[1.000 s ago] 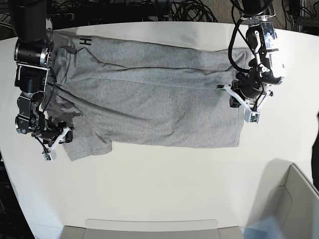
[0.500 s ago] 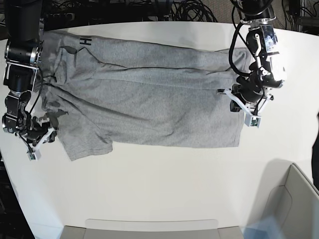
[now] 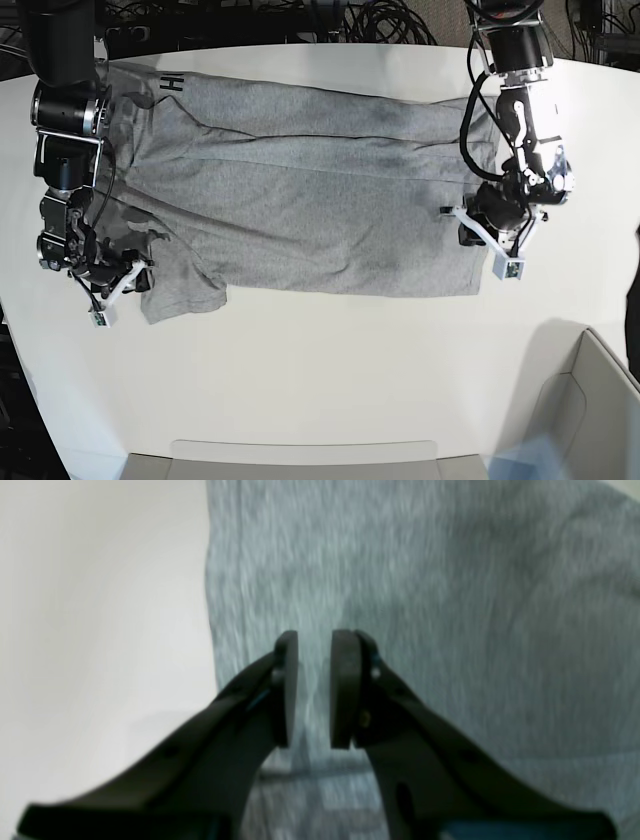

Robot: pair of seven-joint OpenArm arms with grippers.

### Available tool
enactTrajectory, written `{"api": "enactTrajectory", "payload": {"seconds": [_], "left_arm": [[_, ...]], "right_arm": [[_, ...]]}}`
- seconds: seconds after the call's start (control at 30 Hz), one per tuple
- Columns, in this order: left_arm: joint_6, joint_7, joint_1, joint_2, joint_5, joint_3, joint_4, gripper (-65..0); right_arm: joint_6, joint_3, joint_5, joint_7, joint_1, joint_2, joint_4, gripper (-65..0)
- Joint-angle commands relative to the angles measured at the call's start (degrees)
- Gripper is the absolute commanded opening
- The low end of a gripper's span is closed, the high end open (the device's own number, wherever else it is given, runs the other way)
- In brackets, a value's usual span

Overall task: Fold the T-shirt properly
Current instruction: 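Grasp the shirt's side edges with both grippers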

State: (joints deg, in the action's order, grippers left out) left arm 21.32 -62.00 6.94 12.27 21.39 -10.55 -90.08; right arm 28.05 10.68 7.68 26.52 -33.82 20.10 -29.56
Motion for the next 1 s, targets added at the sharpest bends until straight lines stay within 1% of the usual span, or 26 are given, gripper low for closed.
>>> {"api": "enactTrajectory", "payload": {"seconds": [0.0, 0.07, 0.2, 0.3, 0.37, 0.43, 0.57, 0.67, 0.77, 0.83, 0.87, 0.9, 0.93, 0.97], "left_arm": [[0.09, 1.12, 2.51, 1.13, 0.46, -0.31, -0.07, -51.8], [0.0, 1.73, 5.68, 2.45, 0.46, -0.31, 3.53, -51.8], [0.0, 7.36, 11.74, 3.07, 0.46, 0.04, 14.7, -51.7], [0.0, 10.88, 17.37, 4.65, 0.9, 0.74, 25.69, -51.7], [0.0, 12.9, 20.27, 5.18, 0.9, 4.17, 31.75, -51.7], [0.0, 14.57, 22.29, 6.14, 0.9, 7.86, 36.41, -51.6], [0.0, 15.71, 23.87, 6.23, 0.9, 11.12, 40.54, -48.7], [0.0, 15.62, 23.96, 6.14, 0.9, 11.12, 41.34, -47.9], [0.44, 15.62, 23.96, 6.14, 0.9, 11.21, 44.33, -48.2], [0.44, 15.8, 23.96, 6.06, 0.9, 13.23, 45.47, -52.0], [0.44, 15.8, 23.7, 6.06, 0.9, 14.72, 45.47, -55.8], [0.44, 16.33, 23.7, 6.06, 0.9, 15.95, 45.47, -61.4], [0.44, 17.12, 23.52, 6.06, 0.9, 16.57, 45.47, -65.0], [0.44, 17.91, 23.43, 6.06, 0.81, 16.92, 45.82, -65.0]], "right_arm": [[0.3, -0.08, 0.01, 0.33, -1.21, -0.01, -0.46, -48.4], [0.3, -0.08, 0.01, 0.42, -1.21, -0.45, -0.46, -48.4], [0.39, -0.08, 0.01, 0.42, -1.21, -0.45, -0.46, -48.4], [0.47, -0.17, 0.01, 0.42, -1.03, -0.19, -0.46, -48.4], [0.47, -0.17, 0.01, 0.42, -0.95, 0.69, -0.46, -48.4], [0.47, -0.17, 0.01, 0.51, -0.86, 0.78, -0.46, -48.4], [0.47, -0.17, 0.01, 0.51, -0.77, 0.87, -0.46, -48.4], [0.47, -0.17, 0.01, 0.51, -0.77, 0.69, -0.46, -48.4], [0.56, -0.17, 0.01, 0.51, -0.86, 0.61, -0.46, -48.4], [0.65, -1.23, 0.01, 0.51, -0.86, 0.61, -0.55, -48.5], [0.74, -2.9, 0.01, 0.51, -0.86, 0.61, -0.64, -48.7], [0.74, -5.36, 0.01, 0.51, -0.86, 0.69, -0.72, -50.0], [0.74, -7.73, 0.01, 0.51, -0.86, 0.69, -0.81, -52.4], [0.65, -9.49, 0.01, 0.42, -0.86, 0.69, -0.9, -55.5]]}}
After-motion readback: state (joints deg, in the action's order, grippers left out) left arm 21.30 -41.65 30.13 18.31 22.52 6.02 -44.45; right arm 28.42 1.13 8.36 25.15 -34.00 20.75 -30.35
